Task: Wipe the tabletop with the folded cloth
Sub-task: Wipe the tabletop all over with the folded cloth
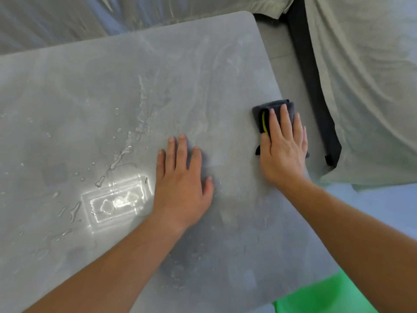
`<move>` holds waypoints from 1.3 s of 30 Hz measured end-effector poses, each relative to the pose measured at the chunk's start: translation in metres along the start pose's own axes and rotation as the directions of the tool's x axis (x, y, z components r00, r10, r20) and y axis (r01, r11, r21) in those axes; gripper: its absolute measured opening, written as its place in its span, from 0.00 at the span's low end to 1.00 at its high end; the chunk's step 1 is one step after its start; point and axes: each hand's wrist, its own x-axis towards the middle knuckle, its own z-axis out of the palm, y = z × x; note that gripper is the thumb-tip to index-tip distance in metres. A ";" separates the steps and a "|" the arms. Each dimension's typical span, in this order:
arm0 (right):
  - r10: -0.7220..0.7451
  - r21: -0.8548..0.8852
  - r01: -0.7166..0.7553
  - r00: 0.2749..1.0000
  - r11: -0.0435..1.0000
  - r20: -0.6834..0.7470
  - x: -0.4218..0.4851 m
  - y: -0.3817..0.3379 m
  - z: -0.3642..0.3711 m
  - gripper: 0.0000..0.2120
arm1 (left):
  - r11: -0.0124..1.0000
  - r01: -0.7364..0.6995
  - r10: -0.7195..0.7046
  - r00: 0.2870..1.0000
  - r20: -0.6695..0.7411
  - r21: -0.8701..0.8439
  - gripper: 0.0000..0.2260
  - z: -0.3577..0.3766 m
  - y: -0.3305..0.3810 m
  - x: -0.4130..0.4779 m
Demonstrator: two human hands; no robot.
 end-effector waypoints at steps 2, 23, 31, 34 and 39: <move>0.021 0.038 -0.020 0.999 0.999 -0.035 0.029 -0.010 0.000 0.27 | 1.000 -0.008 0.008 1.000 -0.003 -0.014 0.30 0.002 -0.003 0.000; -0.849 -0.122 0.906 0.422 0.404 0.317 -0.020 0.010 0.005 0.28 | 0.989 0.065 -0.066 0.998 0.001 -0.132 0.29 -0.002 -0.006 -0.043; -0.671 -0.064 0.678 0.735 0.733 0.099 -0.042 -0.008 0.019 0.27 | 0.997 0.044 -0.043 0.999 0.034 -0.056 0.35 0.002 -0.007 -0.050; -0.789 -0.062 0.808 0.587 0.586 0.182 -0.079 0.025 0.020 0.25 | 1.000 0.028 -0.028 0.998 0.049 -0.006 0.37 0.009 -0.007 -0.059; -0.793 -0.120 0.813 0.582 0.569 0.183 -0.039 0.032 0.013 0.25 | 1.000 0.018 -0.018 0.999 0.041 -0.001 0.36 0.016 -0.002 -0.068</move>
